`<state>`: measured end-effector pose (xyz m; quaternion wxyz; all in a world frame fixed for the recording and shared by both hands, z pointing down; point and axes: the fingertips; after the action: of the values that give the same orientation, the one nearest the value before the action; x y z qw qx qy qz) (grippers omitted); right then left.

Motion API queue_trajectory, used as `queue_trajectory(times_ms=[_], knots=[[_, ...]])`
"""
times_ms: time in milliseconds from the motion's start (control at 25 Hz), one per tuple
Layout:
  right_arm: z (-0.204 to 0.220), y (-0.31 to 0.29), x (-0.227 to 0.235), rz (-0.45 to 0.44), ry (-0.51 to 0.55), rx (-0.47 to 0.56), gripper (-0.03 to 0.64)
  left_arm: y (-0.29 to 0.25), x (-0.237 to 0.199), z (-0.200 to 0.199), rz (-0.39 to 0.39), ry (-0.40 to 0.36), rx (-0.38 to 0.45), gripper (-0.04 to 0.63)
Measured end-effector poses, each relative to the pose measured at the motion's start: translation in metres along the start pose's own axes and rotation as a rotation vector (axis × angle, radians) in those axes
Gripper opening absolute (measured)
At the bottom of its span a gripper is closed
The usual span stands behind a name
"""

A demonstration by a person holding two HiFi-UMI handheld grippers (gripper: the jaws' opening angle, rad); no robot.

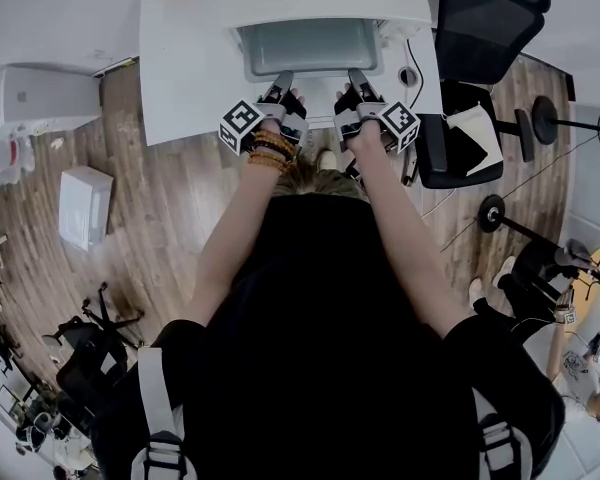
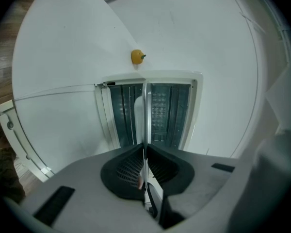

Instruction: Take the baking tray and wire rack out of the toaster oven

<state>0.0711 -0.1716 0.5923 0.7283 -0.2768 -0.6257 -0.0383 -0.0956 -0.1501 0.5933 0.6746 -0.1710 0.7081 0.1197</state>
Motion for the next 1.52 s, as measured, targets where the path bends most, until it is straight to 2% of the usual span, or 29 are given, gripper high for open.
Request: queue_trajectory(times_ms=[600, 1040, 1520], knots=[[0.009, 0.019, -0.002, -0.026, 0.000, -0.074, 0.046, 0.019, 0.007, 0.008, 0.025, -0.025, 0.056, 0.040], [0.013, 0.037, -0.001, -0.059, 0.015, -0.103, 0.044, 0.034, 0.010, 0.019, 0.041, -0.042, 0.061, 0.035], [0.014, 0.075, 0.017, -0.075, 0.025, -0.150, 0.041, 0.065, 0.002, 0.051, 0.031, -0.061, 0.082, 0.034]])
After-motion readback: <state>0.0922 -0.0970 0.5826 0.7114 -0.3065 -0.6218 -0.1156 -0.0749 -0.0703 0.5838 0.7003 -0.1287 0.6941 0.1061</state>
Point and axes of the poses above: the fingertips, and each gripper's own axes: y backward along the fingers, x to its right, z out of its underside, and after that the axes turned 8 degrees about z, right-handed
